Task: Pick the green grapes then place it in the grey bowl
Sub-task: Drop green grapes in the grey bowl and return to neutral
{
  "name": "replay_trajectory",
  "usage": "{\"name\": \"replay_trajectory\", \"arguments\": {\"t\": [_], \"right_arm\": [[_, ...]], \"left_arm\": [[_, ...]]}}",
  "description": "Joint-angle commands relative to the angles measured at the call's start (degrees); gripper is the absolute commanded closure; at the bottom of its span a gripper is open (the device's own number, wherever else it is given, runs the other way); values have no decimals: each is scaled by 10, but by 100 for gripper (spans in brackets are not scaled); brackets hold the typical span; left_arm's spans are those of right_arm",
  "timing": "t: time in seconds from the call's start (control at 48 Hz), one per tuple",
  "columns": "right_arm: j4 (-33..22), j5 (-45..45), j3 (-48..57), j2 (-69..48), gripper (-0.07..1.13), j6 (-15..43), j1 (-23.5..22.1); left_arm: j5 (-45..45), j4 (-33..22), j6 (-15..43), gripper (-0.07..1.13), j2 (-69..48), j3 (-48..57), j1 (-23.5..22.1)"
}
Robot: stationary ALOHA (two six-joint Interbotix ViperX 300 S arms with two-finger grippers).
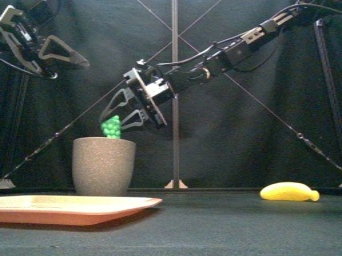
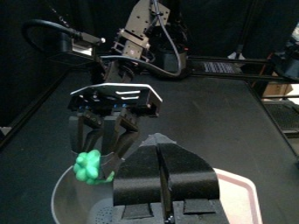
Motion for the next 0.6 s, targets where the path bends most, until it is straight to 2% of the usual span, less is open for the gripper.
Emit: {"name": "replay_trajectory", "arguments": {"t": [0.021,0.167,0.479,0.604], "right_arm": [[-12,-4,-16,-13,24,-1,1],[-14,2,-18,-13,12,2,1],[-19,6,-20,-37,11,-1,11],[-40,12,-2,-71,11,-2,18]], "left_arm": [[-2,0,0,98,2,-8,1],[-2,0,0,98,2,-7,1],[-2,0,-1,98,2,-7,1],[3,1,0,98,2,-6,1]]}}
